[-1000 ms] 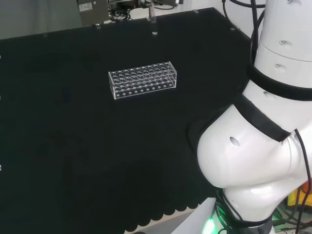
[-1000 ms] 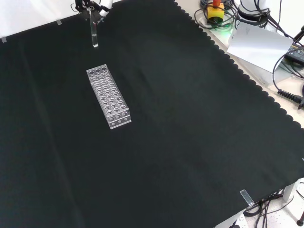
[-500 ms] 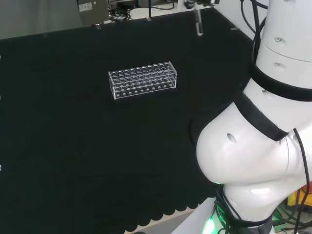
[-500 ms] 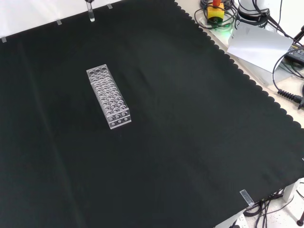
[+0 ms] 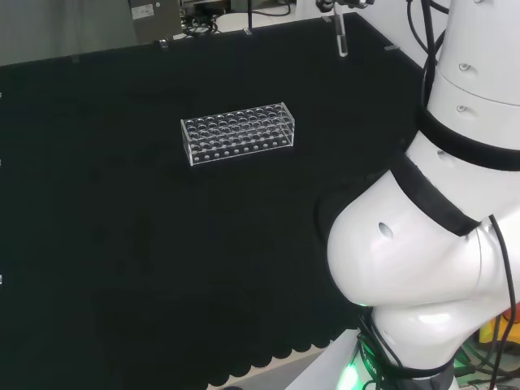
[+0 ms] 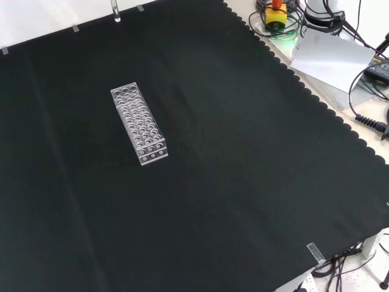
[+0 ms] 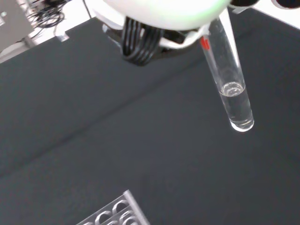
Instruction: Shake the test tube.
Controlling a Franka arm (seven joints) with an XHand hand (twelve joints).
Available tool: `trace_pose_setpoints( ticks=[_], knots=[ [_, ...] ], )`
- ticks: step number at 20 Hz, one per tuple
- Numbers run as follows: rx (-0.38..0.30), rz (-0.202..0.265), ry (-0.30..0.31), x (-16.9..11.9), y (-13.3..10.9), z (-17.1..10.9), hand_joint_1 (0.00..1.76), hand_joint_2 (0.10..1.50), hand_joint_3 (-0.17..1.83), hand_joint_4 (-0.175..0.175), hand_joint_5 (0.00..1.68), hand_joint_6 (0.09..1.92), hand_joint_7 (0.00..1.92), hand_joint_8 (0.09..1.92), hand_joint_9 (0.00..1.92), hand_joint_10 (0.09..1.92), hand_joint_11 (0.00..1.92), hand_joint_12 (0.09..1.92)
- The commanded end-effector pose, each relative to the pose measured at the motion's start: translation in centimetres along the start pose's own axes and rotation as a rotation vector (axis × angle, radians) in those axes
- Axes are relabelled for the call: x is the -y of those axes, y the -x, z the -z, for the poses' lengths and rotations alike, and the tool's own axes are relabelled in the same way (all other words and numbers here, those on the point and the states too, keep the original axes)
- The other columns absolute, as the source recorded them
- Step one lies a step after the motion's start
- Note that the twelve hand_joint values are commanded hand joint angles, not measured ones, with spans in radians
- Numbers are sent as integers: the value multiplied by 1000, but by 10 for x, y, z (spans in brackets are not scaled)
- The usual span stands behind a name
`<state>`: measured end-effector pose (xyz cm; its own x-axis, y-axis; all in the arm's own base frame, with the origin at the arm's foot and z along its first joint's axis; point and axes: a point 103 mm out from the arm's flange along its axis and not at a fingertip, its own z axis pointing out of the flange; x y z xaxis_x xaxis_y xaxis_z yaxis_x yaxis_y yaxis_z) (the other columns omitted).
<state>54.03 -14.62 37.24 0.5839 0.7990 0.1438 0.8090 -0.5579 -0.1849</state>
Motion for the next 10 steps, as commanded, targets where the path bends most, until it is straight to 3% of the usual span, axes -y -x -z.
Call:
trace_pose_setpoints(
  ticks=[1, 7, 10],
  knots=[
    [-65, 126, -61, 19, -59, -21, 1227, 667, 606, -175, 1333, 530, 1744, 448, 1621, 521, 1228, 834],
    [-110, 284, -99, 49, -130, -32, 1227, 666, 607, -175, 1333, 530, 1744, 449, 1621, 521, 1228, 834],
    [-136, 349, -112, 61, -151, -33, 1227, 666, 607, -175, 1333, 530, 1744, 449, 1621, 522, 1228, 834]
  ],
)
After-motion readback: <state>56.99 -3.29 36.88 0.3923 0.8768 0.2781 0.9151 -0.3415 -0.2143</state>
